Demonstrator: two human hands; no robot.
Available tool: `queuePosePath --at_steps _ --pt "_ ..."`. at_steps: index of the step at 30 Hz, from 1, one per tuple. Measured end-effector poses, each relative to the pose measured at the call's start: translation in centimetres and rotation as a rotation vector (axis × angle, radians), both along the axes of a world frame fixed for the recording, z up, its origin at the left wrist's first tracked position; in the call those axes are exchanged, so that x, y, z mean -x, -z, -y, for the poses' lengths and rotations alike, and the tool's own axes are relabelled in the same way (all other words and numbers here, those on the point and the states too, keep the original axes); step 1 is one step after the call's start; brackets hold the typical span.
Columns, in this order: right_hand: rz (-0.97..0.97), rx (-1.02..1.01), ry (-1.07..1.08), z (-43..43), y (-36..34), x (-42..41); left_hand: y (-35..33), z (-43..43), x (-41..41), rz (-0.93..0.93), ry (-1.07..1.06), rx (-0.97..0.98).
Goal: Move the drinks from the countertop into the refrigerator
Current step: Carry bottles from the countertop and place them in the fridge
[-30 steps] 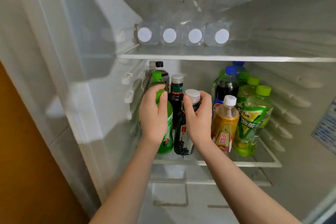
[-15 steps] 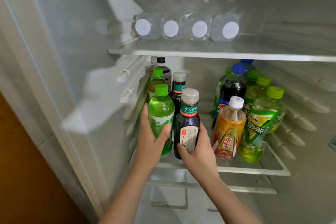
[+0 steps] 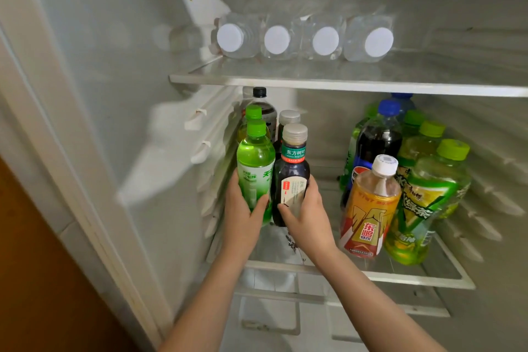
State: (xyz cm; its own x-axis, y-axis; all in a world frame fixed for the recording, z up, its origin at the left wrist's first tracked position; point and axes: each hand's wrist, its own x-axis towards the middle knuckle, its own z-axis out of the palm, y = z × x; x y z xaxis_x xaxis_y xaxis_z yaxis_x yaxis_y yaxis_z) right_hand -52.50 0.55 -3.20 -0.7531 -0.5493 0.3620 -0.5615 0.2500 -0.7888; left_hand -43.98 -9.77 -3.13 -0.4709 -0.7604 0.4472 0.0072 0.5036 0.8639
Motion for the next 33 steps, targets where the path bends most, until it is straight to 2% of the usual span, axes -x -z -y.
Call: queuePosePath --at_steps 9,15,19,23,27,29,31,33 --pt "-0.016 -0.016 0.026 1.0 -0.1 0.9 0.2 -0.1 0.5 -0.048 0.015 -0.014" --pt "0.010 -0.061 0.024 0.6 -0.7 0.7 0.8 -1.0 -1.1 0.059 0.020 -0.026" --pt "-0.026 -0.090 0.075 -1.1 -0.3 -2.0 0.9 -3.6 -3.6 -0.104 -0.008 0.075" --pt "-0.227 -0.172 0.168 -4.7 1.0 -5.6 1.7 -6.0 -6.0 -0.095 0.129 0.231" --pt "-0.292 -0.155 0.123 -10.2 2.9 -9.0 3.8 -8.2 -7.7 -0.124 0.211 0.178" --pt "-0.357 -0.161 0.169 -13.9 4.7 -10.5 5.4 -9.6 -8.4 -0.138 0.302 0.184" --pt "-0.325 -0.213 0.265 -18.2 7.2 -12.2 7.5 -11.2 -9.0 -0.118 0.426 0.189" --pt "-0.192 -0.324 0.397 -22.8 10.2 -14.6 9.8 -13.0 -9.5 -0.051 0.549 0.146"
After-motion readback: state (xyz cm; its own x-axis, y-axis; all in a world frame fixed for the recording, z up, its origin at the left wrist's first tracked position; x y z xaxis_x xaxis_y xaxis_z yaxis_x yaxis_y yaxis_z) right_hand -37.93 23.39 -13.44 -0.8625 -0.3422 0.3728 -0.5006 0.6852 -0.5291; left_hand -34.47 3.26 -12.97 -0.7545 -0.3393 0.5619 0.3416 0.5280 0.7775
